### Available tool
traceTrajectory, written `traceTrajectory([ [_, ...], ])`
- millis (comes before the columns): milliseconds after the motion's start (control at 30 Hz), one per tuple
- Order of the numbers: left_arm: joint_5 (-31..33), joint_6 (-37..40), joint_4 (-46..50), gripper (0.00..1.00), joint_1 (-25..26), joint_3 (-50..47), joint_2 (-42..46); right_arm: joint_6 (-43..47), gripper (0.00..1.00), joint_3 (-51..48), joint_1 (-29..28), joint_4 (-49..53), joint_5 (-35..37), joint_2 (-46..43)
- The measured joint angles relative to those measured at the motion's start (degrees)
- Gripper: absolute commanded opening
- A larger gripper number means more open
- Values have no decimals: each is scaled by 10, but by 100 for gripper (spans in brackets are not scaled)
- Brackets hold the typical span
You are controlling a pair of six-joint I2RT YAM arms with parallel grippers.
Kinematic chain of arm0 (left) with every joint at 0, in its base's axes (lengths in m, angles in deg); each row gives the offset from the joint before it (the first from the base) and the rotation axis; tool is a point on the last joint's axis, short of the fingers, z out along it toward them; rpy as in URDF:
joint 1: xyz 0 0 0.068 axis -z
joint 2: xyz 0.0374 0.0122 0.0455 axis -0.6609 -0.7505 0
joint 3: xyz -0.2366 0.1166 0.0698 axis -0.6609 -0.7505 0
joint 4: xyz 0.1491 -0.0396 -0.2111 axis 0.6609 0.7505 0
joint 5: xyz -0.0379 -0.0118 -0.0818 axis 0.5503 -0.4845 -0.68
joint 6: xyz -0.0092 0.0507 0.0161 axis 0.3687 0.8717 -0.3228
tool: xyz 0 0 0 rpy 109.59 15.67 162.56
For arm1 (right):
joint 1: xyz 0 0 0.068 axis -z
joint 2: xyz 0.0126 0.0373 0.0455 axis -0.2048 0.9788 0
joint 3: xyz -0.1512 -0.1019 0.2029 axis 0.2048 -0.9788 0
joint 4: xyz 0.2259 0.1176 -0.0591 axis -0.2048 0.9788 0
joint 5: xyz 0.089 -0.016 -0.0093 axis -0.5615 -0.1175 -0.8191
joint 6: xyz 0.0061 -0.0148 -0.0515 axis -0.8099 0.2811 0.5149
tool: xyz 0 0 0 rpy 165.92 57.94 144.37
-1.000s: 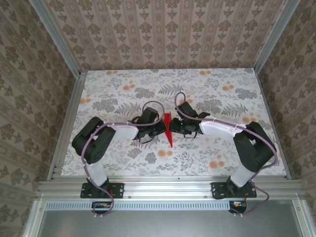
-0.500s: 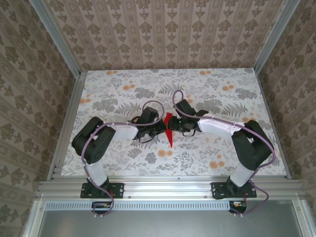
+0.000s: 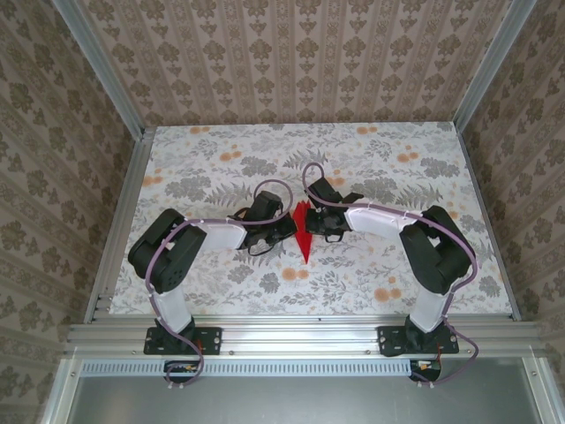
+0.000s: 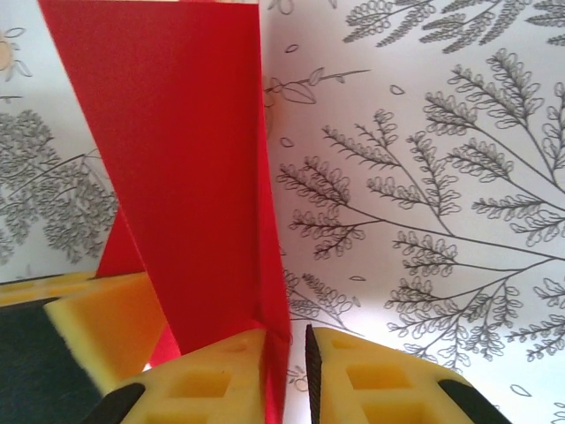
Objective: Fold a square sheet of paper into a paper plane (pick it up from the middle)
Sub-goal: Move a paper plane to the center of the table.
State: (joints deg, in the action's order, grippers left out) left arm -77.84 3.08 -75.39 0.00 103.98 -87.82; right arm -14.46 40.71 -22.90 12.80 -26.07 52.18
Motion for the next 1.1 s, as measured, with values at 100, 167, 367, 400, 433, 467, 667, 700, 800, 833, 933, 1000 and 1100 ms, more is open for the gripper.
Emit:
traceTrajectory([
  [100, -1, -2, 0, 0, -3, -3, 0, -3, 22, 0, 2, 4, 6, 7],
  [167, -3, -5, -1, 0, -5, -6, 0, -5, 24, 0, 3, 7, 8, 13],
  [367, -10, -11, -2, 0, -6, -11, -1, -9, 28, 0, 7, 12, 8, 31],
  [400, -12, -11, -2, 0, -6, -11, -2, -9, 28, 0, 7, 15, 8, 34],
  [433, -13, -12, -2, 0, -6, -11, -3, -9, 28, 0, 7, 16, 8, 35],
  [467, -13, -14, -2, 0, -7, -11, -4, -8, 28, 3, 7, 18, 7, 35],
  [667, -24, -21, -11, 0, -10, -11, -10, -8, 35, 5, 10, 27, -5, 23],
  [700, -24, -21, -12, 0, -10, -11, -10, -6, 35, 5, 10, 29, -7, 14],
  [800, -26, -21, -16, 0, -10, -11, -10, 1, 34, 5, 10, 28, -20, -33],
  [833, -28, -21, -17, 0, -10, -11, -10, 3, 33, 5, 10, 28, -24, -47],
  [933, -30, -21, -23, 0, -10, -11, -10, 17, 32, 5, 10, 21, -41, -82],
  [1000, -33, -21, -28, 0, -10, -11, -10, 27, 32, 5, 10, 17, -53, -86],
  [1100, -35, -21, -32, 0, -10, -11, -10, 38, 32, 5, 9, 18, -68, -80],
])
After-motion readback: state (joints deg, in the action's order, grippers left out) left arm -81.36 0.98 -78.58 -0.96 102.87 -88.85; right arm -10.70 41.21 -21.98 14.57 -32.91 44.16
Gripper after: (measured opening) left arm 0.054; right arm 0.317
